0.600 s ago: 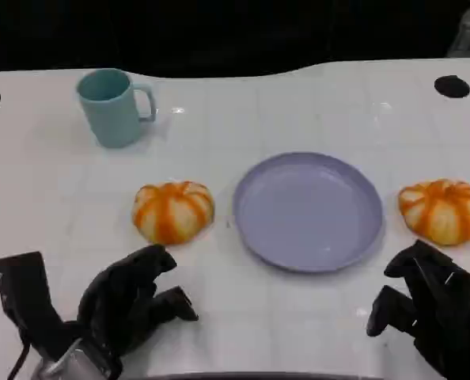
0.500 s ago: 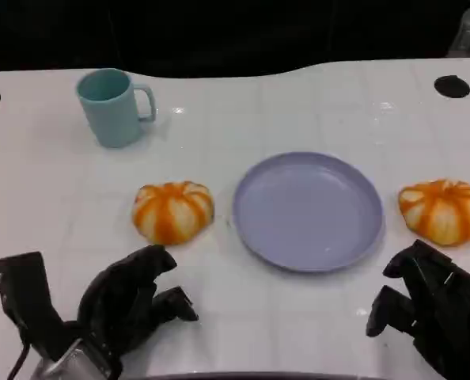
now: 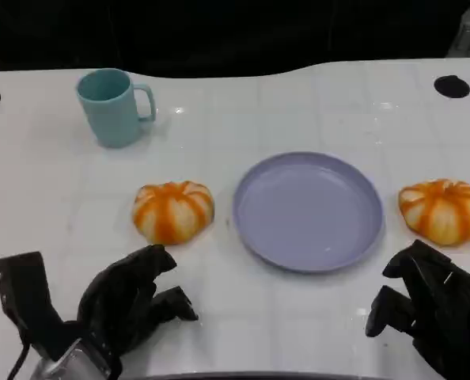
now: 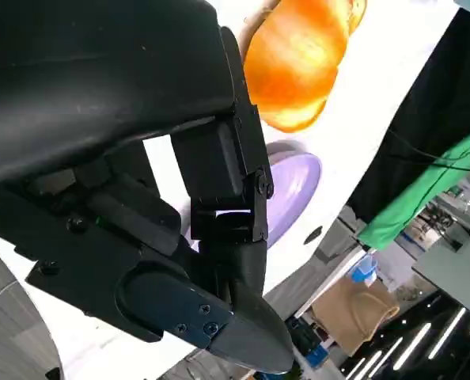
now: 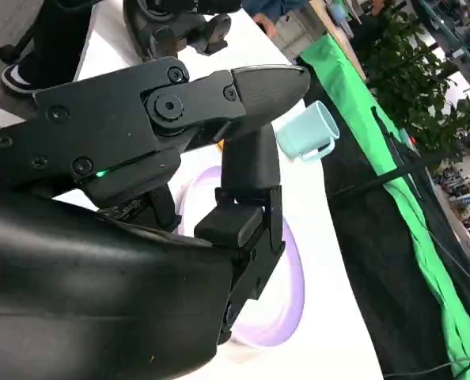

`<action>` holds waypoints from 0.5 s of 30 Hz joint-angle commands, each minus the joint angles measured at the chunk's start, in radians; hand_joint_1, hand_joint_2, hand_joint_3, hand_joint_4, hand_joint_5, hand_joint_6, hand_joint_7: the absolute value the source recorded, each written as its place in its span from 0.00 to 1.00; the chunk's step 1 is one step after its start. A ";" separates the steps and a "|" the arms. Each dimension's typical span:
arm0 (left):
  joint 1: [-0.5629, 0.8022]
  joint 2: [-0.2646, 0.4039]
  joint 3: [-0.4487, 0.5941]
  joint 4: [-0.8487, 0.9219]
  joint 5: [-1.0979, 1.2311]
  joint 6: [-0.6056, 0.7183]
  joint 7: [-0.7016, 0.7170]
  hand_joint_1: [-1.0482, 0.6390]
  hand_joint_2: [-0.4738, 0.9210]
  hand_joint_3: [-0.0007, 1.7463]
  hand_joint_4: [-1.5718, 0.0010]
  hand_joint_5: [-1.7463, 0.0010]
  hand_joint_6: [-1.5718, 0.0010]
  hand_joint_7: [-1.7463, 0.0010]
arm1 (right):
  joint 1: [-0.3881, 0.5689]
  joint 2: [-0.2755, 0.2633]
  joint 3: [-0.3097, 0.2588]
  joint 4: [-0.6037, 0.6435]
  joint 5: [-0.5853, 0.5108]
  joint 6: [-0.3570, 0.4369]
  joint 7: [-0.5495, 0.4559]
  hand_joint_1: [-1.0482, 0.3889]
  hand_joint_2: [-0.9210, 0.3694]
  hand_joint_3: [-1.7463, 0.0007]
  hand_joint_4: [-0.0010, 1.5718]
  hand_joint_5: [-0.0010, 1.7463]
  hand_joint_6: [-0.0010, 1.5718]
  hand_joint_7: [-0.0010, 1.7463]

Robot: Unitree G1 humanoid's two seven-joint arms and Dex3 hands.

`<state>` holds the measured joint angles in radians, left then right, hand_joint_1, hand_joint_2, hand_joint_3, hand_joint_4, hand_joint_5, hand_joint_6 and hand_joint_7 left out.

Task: Grasp the bread from the table and place it into the plate.

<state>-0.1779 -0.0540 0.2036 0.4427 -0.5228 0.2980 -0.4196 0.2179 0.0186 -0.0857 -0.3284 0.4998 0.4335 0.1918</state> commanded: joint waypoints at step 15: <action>-0.063 0.093 -0.121 0.166 0.325 -0.632 -0.084 0.00 0.99 0.02 0.07 0.82 0.15 1.00 | -0.017 0.000 0.003 0.017 -0.006 -0.022 0.007 0.30 0.00 0.92 0.46 1.00 0.40 0.88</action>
<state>-0.2250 0.0177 0.0885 0.5665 -0.2264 -0.2655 -0.5017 0.2056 0.0249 -0.0771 -0.3178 0.4950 0.4286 0.1967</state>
